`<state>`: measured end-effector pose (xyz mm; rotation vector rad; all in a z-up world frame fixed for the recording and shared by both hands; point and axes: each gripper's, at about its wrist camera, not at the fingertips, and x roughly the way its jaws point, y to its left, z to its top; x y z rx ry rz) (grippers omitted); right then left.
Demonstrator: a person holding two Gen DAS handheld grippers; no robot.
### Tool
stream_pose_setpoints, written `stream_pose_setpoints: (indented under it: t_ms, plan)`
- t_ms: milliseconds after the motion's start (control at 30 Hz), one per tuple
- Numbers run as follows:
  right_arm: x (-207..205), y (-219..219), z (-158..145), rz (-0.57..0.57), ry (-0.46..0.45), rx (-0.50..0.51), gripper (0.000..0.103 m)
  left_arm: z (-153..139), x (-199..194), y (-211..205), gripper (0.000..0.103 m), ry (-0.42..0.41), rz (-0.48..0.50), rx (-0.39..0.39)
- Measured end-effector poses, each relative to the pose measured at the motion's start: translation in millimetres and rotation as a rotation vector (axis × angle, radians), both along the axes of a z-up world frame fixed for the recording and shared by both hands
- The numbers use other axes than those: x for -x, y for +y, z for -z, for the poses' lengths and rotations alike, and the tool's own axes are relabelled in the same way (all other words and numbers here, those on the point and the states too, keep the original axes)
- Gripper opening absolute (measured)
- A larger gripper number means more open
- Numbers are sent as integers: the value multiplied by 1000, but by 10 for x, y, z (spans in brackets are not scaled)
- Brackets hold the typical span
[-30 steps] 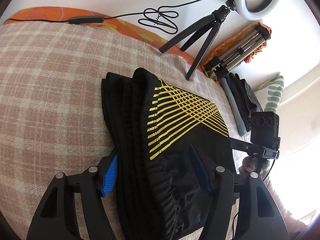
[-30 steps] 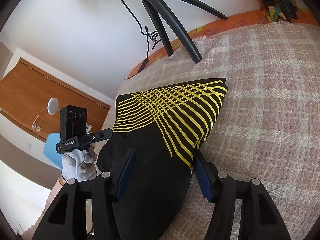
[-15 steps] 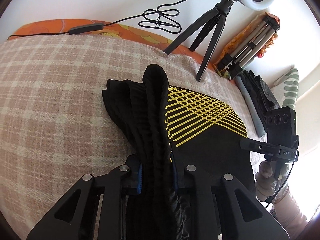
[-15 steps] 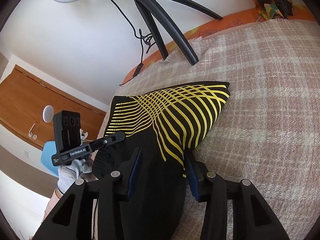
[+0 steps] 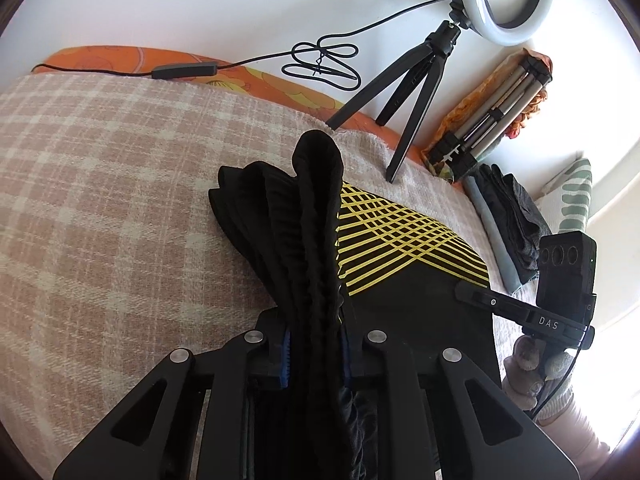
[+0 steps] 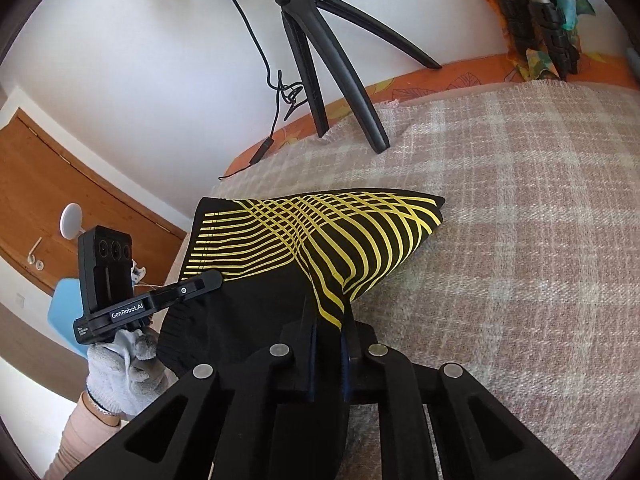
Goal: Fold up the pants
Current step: 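Lift the folded pants with both grippers and carry them toward the clothes stack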
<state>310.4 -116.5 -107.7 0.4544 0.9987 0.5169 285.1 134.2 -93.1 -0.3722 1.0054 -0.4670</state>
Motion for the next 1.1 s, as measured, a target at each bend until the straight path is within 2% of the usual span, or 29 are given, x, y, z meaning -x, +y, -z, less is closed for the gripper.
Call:
stream_pose_setpoints:
  t_ms: [133, 400, 567, 1100]
  plan:
    - [27, 110, -123, -8, -47, 57, 6, 15, 12, 29, 15, 2, -17, 6]
    - [88, 224, -388, -20, -126, 103, 2, -273, 188, -11, 15, -81, -14, -8]
    - [204, 232, -515, -27, -162, 129, 2, -464, 339, -98, 15, -131, -15, -45]
    - [745, -161, -1042, 3, -277, 156, 2, -1095, 820, -422, 15, -268, 11, -80]
